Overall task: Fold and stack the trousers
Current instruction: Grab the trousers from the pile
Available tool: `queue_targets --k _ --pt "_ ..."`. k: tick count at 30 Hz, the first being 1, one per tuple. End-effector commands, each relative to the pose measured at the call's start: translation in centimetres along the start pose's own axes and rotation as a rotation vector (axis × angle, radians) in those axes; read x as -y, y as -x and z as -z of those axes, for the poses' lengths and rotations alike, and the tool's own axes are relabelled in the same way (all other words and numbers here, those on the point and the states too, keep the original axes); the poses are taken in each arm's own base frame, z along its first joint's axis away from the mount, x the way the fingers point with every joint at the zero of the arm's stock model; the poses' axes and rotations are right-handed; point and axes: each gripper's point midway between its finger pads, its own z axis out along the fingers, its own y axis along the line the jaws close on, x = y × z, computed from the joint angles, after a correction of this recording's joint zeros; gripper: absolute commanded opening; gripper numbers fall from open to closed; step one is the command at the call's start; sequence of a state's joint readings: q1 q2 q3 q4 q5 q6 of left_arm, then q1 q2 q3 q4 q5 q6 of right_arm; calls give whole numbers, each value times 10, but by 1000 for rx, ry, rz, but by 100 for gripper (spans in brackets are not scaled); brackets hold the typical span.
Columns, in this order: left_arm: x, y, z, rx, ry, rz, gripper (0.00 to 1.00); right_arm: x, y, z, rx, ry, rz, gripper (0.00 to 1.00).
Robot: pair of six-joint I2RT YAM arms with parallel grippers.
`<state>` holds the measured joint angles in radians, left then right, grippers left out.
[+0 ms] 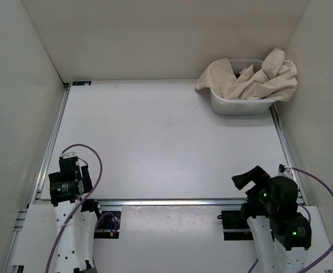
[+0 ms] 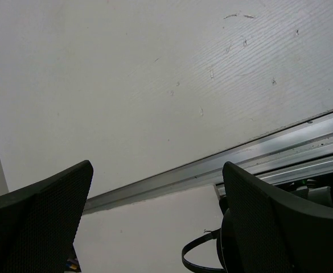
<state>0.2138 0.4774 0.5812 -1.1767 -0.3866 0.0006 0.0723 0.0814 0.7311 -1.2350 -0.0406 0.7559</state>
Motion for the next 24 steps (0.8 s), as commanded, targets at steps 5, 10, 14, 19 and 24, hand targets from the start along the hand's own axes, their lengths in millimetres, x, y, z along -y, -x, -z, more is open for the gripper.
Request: queue_targets --k 5,10,14,19,24 --pt "-6 2 3 12 28 9 100 43 -42 18 -191 -172 69 99" --pt "-5 14 5 32 16 18 100 -2 -9 36 -79 15 186 99" --pt "10 46 11 80 -83 33 100 -55 63 26 22 23 220 99" --pt "29 83 1 61 -166 23 100 -95 218 -22 180 -360 244 99" --pt "44 111 -10 31 -223 13 100 -108 323 -125 252 -527 198 99"
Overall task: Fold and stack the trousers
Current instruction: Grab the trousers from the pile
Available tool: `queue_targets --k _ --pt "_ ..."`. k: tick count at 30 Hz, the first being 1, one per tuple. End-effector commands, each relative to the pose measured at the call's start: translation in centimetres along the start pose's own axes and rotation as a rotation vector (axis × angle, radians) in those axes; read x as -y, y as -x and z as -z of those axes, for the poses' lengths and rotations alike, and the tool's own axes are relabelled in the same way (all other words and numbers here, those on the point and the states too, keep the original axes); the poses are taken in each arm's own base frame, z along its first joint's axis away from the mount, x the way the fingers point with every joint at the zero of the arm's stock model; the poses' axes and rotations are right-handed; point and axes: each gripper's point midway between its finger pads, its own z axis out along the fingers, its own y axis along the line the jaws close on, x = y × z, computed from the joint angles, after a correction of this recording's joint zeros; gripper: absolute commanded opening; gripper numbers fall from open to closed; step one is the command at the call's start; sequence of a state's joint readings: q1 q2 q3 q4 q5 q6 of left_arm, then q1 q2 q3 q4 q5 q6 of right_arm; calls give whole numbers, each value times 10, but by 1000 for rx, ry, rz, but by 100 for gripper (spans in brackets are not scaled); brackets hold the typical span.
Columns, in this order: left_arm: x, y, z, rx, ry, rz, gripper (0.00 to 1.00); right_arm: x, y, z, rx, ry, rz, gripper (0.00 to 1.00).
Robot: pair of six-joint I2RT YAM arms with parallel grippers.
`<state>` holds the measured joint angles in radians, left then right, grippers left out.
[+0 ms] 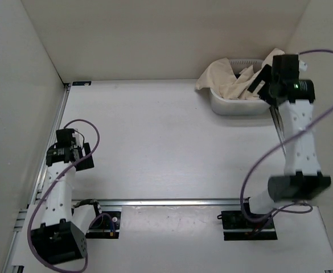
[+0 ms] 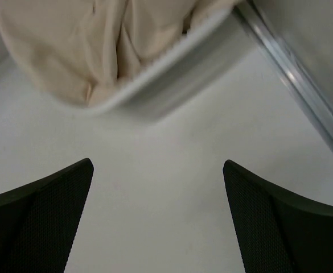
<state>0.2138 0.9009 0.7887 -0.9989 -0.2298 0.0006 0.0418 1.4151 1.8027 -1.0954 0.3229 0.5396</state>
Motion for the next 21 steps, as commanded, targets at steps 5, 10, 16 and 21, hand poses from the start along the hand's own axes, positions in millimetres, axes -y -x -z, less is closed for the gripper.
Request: queue_targets --k 5,10,16,21 --pt "16 44 -20 30 -67 10 100 -16 110 -148 109 -104 -169 99" --pt "19 31 -50 -39 -46 -4 100 -28 86 -258 52 -52 -210 99" --pt "28 10 -77 -123 -58 -21 100 -42 83 -292 62 -3 -131 89" --pt "28 10 -80 -127 -58 -21 100 -42 83 -280 66 14 -108 17"
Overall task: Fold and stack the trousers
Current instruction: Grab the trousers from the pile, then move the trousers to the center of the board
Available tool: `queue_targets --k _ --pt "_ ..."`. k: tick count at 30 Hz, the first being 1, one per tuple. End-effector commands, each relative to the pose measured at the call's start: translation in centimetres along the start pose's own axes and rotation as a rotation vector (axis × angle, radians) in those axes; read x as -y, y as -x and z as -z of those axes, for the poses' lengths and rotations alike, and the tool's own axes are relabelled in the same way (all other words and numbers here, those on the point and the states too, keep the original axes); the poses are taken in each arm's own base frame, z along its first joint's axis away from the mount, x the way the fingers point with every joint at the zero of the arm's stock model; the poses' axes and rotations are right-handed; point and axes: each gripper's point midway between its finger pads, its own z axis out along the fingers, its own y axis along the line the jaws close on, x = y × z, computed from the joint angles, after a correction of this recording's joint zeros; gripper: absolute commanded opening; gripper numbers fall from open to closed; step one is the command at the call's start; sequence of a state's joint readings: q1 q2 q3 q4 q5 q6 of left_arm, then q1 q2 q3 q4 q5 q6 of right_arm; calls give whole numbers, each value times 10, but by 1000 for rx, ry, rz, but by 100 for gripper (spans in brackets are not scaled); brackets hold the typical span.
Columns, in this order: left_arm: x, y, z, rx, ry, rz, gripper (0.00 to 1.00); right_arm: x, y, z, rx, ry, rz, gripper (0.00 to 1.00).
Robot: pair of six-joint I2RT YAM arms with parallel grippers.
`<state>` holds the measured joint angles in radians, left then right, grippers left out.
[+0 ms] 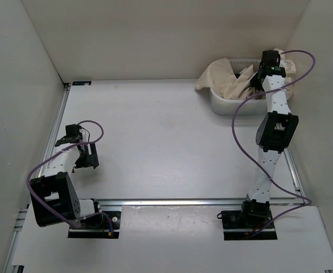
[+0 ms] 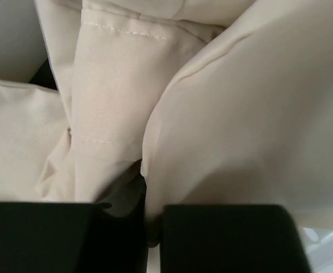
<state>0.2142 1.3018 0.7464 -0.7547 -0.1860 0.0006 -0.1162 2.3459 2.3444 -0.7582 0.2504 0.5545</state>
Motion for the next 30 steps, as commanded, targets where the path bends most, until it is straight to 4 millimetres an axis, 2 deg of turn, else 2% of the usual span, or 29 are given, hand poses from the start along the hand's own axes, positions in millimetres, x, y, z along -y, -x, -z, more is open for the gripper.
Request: queue_targets --k 1,2,4,5,6,7,8,9,10,11,12,13,14,15,16,17,18,19,22,25,26,27,28,30 --pt "1 15 3 69 -14 16 100 -22 38 35 110 107 21 0" --pt "1 19 4 78 -14 18 100 -27 46 51 130 136 32 0" --pt "1 19 4 78 -14 18 100 -44 49 81 149 181 78 0" --pt "-1 24 8 99 -5 22 100 -52 67 122 220 217 106 0" --pt "-2 26 12 117 -5 26 100 -56 78 149 277 218 116 0" --pt "-2 24 14 117 -5 26 100 -71 76 178 317 246 143 0" --pt "-5 23 17 117 4 26 100 -73 89 235 410 280 142 0" --pt "-6 26 22 144 4 31 100 -76 93 266 473 291 165 0" --pt "-6 27 27 153 4 33 100 -95 92 306 548 349 171 0" --pt "-7 26 30 159 4 34 100 -83 107 362 664 352 132 0" --pt "-9 27 38 176 4 37 100 -99 98 402 721 411 171 0" --pt "-7 25 41 179 -6 37 100 -103 100 435 782 447 176 0" --pt "-8 28 47 193 -7 39 100 -105 108 482 875 524 160 0" --pt "-7 25 49 190 -19 38 100 -115 104 511 923 601 197 0" --pt "-8 23 56 194 -19 38 100 -143 79 548 958 753 321 0" --pt "-8 25 59 197 -19 39 100 -151 76 577 1011 837 308 0" --pt "-6 24 62 204 -35 38 100 -158 68 588 1015 880 310 0" --pt "-5 25 66 203 -48 37 100 -174 55 599 993 946 298 0" --pt "-10 44 85 258 -37 47 100 -199 31 598 927 1009 279 0" --pt "-18 68 106 308 -17 59 100 -242 -18 555 770 996 265 0" --pt "-18 75 109 317 -17 60 100 -249 -28 549 740 986 239 0" --pt "-20 85 120 345 -17 65 100 -257 -47 538 685 968 246 0" --pt "-21 89 126 357 -17 68 100 -271 -69 515 633 934 262 0" --pt "-26 100 131 370 4 74 100 -282 -99 490 546 879 240 0"
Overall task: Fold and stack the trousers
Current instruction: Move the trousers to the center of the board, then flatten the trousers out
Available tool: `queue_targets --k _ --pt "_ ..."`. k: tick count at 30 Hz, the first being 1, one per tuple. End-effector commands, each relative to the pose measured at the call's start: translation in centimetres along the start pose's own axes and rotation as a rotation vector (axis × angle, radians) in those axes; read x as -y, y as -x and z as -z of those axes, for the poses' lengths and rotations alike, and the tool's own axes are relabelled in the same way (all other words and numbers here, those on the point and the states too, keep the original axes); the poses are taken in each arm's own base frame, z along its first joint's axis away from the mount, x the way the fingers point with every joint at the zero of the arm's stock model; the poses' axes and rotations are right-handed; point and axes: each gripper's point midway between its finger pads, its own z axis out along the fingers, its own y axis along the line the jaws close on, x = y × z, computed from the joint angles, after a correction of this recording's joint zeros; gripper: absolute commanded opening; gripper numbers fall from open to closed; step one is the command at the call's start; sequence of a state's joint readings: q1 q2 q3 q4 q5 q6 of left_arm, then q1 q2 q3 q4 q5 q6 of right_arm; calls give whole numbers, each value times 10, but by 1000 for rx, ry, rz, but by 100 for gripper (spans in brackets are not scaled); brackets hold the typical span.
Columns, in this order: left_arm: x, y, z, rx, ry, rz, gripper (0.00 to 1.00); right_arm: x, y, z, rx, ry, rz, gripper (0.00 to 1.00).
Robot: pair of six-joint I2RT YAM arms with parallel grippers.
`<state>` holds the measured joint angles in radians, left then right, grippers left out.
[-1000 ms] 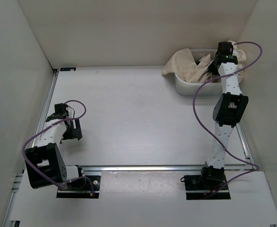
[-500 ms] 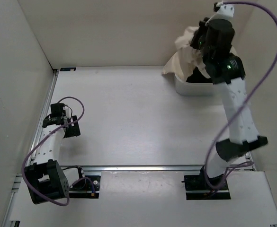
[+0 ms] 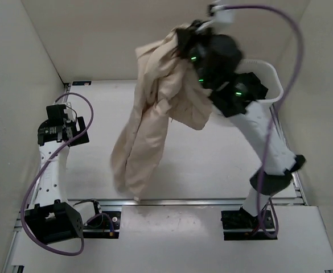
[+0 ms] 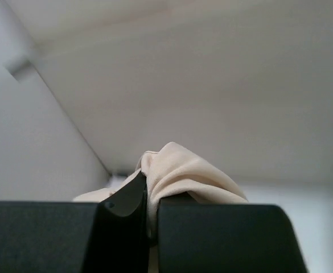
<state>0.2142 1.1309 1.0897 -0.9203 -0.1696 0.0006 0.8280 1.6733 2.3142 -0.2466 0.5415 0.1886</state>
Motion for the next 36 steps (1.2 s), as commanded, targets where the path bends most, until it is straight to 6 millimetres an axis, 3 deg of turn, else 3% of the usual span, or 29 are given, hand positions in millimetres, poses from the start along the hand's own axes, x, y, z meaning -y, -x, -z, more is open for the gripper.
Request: queue_targets --k 1,3,4,5,6,7,8,9,12,13,14,15,16,17,18,19,21,22,24,25,27,30,32,36 --pt "-6 20 12 37 21 10 100 17 -151 -21 -291 -206 26 1" --pt "-7 19 8 16 31 6 100 26 -195 -17 -387 -279 -16 22" --pt "-10 19 8 16 44 7 100 36 -233 -10 -482 -318 31 36" --pt "-11 19 6 7 53 5 100 37 -255 -5 -547 -315 48 49" --pt "-13 19 6 7 63 5 100 35 -271 -4 -624 -267 39 72" --pt "-12 14 4 -16 63 0 100 38 -307 -1 -725 -257 50 79" --pt "-13 15 7 -17 63 0 100 52 -326 20 -859 -282 82 84" --pt "-4 10 5 -42 28 -17 100 67 -331 26 -907 -333 56 86" --pt "36 -2 24 -82 -145 -85 100 118 -340 67 -1003 -490 100 86" --pt "57 -5 37 -76 -223 -135 100 121 -309 79 -944 -487 47 86" --pt "74 -19 48 -115 -305 -171 100 154 -345 104 -984 -554 51 86" --pt "85 -30 50 -144 -339 -212 100 167 -345 116 -962 -582 18 86" --pt "104 -42 60 -157 -395 -291 100 168 -331 127 -922 -577 -84 81" --pt "111 -62 56 -217 -410 -342 100 187 -334 127 -890 -605 -150 80" --pt "117 -76 53 -250 -411 -395 100 203 -356 152 -950 -639 -172 80" --pt "122 -92 49 -292 -408 -453 100 210 -365 158 -972 -648 -204 80" --pt "147 -136 29 -344 -388 -692 100 230 -386 163 -1014 -687 -261 82" --pt "152 -147 26 -358 -381 -753 100 226 -398 157 -1034 -661 -307 83" --pt "171 -151 27 -366 -414 -806 100 220 -405 145 -1030 -649 -357 84" --pt "184 -143 34 -319 -445 -823 100 223 -418 143 -1047 -673 -364 84" --pt "193 -143 37 -272 -446 -868 100 231 -425 143 -1054 -791 -424 89" --pt "196 -166 34 -233 -411 -1003 100 236 -443 132 -1061 -855 -487 91" --pt "196 -195 31 -263 -416 -1106 100 233 -451 119 -1011 -878 -577 92" --pt "206 -227 35 -291 -500 -1187 100 239 -474 113 -966 -967 -671 94"
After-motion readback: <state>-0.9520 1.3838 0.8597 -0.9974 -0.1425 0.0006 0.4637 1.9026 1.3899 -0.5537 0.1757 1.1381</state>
